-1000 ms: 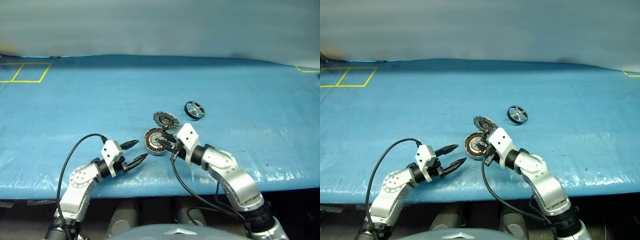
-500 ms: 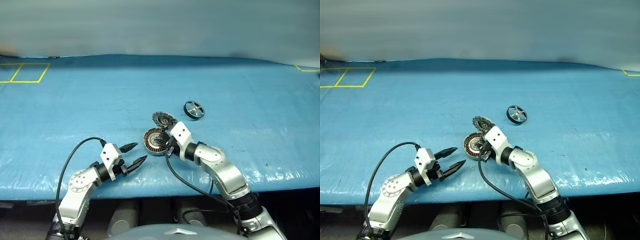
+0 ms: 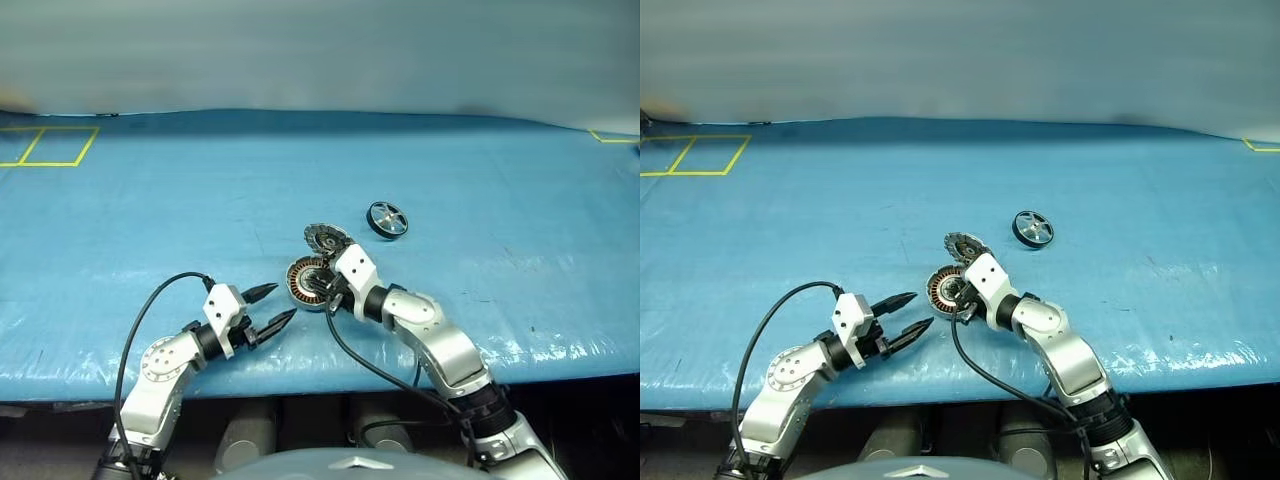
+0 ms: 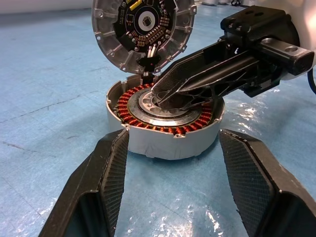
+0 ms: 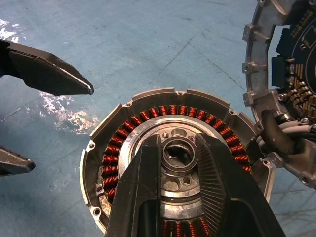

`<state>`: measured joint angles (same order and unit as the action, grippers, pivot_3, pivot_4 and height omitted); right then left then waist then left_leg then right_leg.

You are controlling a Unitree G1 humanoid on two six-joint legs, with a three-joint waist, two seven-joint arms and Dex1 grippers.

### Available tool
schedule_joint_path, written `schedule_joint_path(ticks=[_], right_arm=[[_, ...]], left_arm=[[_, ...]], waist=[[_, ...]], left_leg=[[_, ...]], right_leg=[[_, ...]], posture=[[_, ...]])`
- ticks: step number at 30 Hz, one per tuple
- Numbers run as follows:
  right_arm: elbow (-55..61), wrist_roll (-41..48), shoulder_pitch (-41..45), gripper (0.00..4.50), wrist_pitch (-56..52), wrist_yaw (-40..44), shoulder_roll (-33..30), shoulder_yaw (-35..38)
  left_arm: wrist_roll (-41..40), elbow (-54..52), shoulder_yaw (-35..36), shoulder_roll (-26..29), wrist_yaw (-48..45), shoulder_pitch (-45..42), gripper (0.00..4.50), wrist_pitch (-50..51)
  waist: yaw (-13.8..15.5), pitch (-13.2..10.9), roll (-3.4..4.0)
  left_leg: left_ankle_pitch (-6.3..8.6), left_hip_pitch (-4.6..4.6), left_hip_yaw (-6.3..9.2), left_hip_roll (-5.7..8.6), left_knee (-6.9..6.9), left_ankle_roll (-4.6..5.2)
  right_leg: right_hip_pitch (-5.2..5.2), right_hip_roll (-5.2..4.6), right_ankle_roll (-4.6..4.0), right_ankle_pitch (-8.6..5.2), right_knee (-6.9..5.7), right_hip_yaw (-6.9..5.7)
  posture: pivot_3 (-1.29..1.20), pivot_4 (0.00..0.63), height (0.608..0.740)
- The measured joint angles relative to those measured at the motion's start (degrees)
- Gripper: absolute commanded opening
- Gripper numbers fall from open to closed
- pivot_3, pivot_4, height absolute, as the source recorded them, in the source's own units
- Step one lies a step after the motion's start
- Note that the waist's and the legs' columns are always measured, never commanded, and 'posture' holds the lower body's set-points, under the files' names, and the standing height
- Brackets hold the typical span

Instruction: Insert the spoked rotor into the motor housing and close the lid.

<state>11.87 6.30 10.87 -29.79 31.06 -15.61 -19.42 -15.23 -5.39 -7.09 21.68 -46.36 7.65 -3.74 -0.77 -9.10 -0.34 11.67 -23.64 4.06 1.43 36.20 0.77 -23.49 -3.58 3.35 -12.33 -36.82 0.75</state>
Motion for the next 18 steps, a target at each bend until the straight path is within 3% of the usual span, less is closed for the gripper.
schedule_joint_path(ticks=[18], right_arm=[[-0.4,-1.7,0.3,0.67,1.1,0.3,-0.1,-0.8]], left_arm=[[1.1,-0.1,-0.3,0.9,0.1,0.2,3.11,0.0]], waist=[[0.0,0.0,0.0]], left_leg=[[0.0,0.03,0.0,-0.01,0.0,0.0]], right_leg=[[0.01,0.0,0.0,-0.01,-0.01,0.0]], posture=[[0.0,0.15,0.74]])
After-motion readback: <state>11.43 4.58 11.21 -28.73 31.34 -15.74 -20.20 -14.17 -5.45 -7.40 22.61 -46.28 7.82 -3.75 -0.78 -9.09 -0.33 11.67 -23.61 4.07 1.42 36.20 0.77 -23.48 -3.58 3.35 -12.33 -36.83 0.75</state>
